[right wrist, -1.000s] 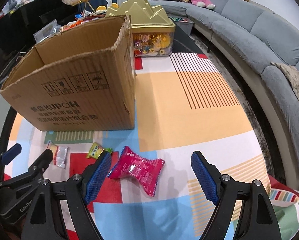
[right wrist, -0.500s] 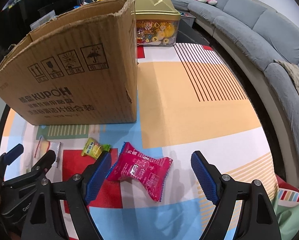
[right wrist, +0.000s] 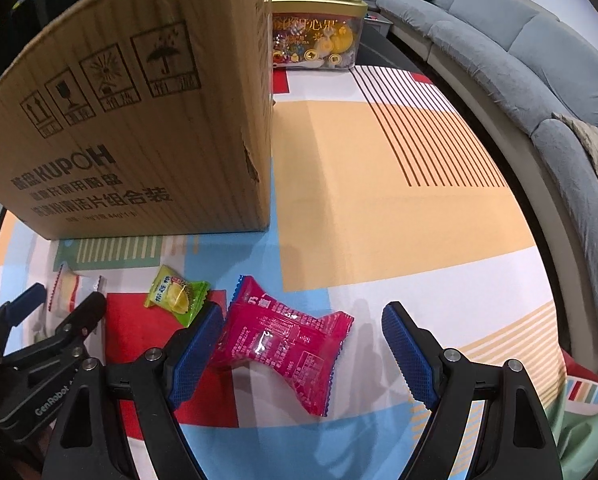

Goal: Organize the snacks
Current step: 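Grasp clear-wrapped cake with left tool while right tool grasps pink packet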

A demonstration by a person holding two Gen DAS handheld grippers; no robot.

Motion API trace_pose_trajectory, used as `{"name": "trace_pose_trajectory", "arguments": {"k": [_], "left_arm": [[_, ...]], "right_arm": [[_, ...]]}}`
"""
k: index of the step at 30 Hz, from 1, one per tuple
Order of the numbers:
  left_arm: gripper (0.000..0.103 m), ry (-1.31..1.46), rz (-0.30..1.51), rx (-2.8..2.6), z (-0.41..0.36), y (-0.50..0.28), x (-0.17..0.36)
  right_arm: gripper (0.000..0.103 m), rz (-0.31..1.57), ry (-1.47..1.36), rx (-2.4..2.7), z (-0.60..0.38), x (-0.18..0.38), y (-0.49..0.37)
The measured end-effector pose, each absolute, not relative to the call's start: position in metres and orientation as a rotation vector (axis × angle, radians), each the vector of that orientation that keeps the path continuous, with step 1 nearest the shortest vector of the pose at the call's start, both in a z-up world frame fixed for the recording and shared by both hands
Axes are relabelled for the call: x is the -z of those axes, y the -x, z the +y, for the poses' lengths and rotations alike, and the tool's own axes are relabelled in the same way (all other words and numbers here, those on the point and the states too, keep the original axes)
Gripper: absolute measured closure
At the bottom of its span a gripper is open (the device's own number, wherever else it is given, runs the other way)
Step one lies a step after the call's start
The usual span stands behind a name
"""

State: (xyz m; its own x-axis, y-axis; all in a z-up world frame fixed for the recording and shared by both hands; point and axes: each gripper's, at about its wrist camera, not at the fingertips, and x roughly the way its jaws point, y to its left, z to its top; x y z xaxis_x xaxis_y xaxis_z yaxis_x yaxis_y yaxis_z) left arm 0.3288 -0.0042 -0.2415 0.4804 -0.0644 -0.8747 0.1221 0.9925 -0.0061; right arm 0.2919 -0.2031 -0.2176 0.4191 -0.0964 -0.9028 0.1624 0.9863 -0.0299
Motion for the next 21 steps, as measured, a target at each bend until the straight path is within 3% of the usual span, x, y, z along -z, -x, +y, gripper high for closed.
{"name": "trace_pose_trajectory", "arguments": {"k": [4,7,9,13,15,18,21], "left_arm": [[0.025,-0.064,1.044,0.125,0.002,-0.326,0.242],[0.040,-0.075,1.041,0.144,-0.010,-0.319,0.241],[0.051,-0.084,1.041,0.159,-0.015,-0.317,0.241],[0.057,-0.092,1.035,0.166,-0.017,-0.315,0.241],[0.065,-0.095,1.033,0.176,-0.017,-0.313,0.241],[0.068,-0.117,1.026,0.178,-0.020,-0.308,0.238],[0.070,-0.116,1.031,0.177,-0.019,-0.305,0.238]], "right_arm": [[0.021,1.144,-0.088,0.163,-0.208,0.224,-0.294],[0.021,1.158,-0.119,0.158,-0.213,0.228,-0.293],[0.026,1.158,-0.145,0.145,-0.215,0.229,-0.293],[0.045,1.163,-0.141,0.127,-0.212,0.229,-0.292],[0.047,1.161,-0.144,0.121,-0.211,0.228,-0.290],[0.059,1.155,-0.145,0.109,-0.210,0.226,-0.286],[0.061,1.161,-0.162,0.096,-0.210,0.225,-0.284]]}}
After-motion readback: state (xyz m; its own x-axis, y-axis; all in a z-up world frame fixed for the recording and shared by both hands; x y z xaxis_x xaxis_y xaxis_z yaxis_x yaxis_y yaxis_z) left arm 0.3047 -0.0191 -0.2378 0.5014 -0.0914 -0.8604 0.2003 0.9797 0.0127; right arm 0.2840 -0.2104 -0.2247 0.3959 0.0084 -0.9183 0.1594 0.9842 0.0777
